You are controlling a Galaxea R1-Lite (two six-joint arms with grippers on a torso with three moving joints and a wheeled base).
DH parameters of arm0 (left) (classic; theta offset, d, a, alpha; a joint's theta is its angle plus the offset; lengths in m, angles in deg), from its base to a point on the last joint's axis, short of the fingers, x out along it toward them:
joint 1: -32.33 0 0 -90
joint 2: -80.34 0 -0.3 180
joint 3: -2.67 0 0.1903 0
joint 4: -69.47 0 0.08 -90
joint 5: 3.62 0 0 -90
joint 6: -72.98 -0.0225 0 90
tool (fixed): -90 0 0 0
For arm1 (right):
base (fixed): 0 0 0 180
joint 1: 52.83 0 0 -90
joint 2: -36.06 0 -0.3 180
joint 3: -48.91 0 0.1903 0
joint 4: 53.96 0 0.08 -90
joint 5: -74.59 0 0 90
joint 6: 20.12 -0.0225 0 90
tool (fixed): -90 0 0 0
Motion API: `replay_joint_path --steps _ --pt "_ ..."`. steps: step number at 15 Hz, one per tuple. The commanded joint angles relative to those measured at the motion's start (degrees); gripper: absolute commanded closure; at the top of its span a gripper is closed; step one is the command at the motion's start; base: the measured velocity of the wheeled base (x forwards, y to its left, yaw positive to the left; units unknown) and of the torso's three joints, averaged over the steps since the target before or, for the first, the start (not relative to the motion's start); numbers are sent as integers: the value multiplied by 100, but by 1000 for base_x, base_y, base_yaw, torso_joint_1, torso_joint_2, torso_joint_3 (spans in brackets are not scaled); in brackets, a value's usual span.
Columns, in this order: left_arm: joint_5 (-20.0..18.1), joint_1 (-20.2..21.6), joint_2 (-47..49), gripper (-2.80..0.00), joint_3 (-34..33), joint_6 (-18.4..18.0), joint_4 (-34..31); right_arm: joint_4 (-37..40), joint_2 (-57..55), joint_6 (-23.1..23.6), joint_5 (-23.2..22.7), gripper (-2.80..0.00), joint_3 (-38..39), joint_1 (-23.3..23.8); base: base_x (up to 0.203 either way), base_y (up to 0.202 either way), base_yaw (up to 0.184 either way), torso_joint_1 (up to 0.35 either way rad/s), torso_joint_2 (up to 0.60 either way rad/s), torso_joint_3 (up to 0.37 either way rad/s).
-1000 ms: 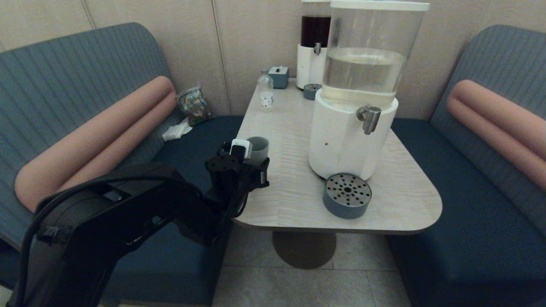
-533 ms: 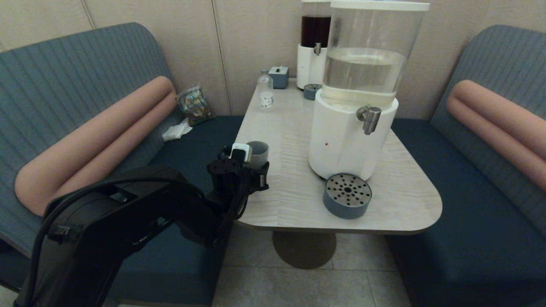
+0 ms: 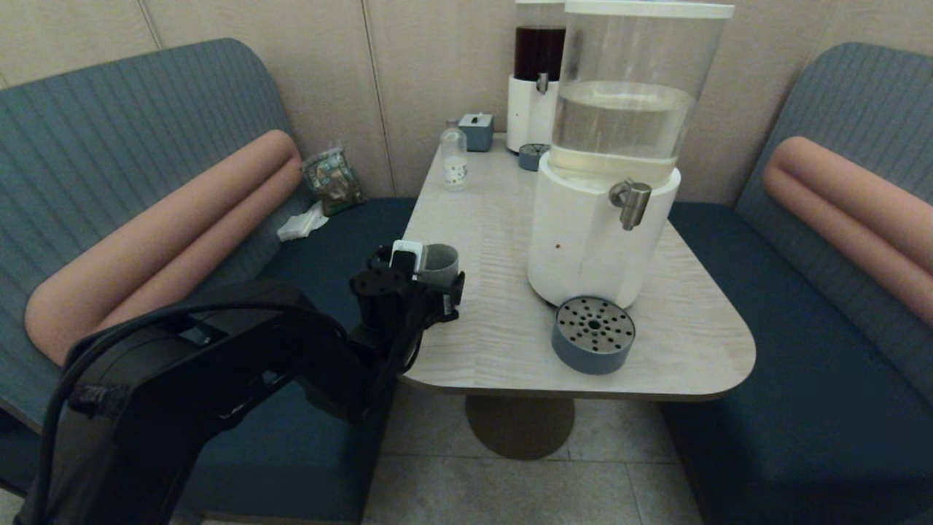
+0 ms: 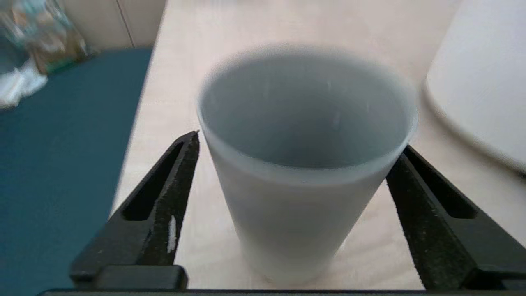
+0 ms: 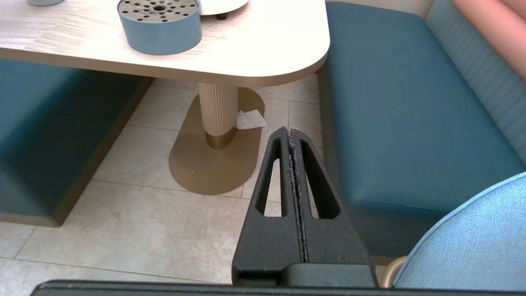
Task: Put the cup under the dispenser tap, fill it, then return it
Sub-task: Place the cup next to the water dispenser
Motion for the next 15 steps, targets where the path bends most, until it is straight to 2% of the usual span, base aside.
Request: replay_joint_path --steps 1,7,11,15 --pt "14 -2 -219 -280 -39 -10 87 1 -8 2 0 0 0 -1 0 0 0 0 0 0" --pt "-1 -15 -1044 -280 8 -101 54 1 -8 2 0 0 0 -1 0 0 0 0 0 0" --pt "-7 0 -1930 -280 -15 -595 -57 1 -8 2 0 0 0 -1 0 0 0 0 0 0" --pt "18 255 -3403 -280 -127 -1046 -637 1 -8 2 0 0 0 -1 0 0 0 0 0 0"
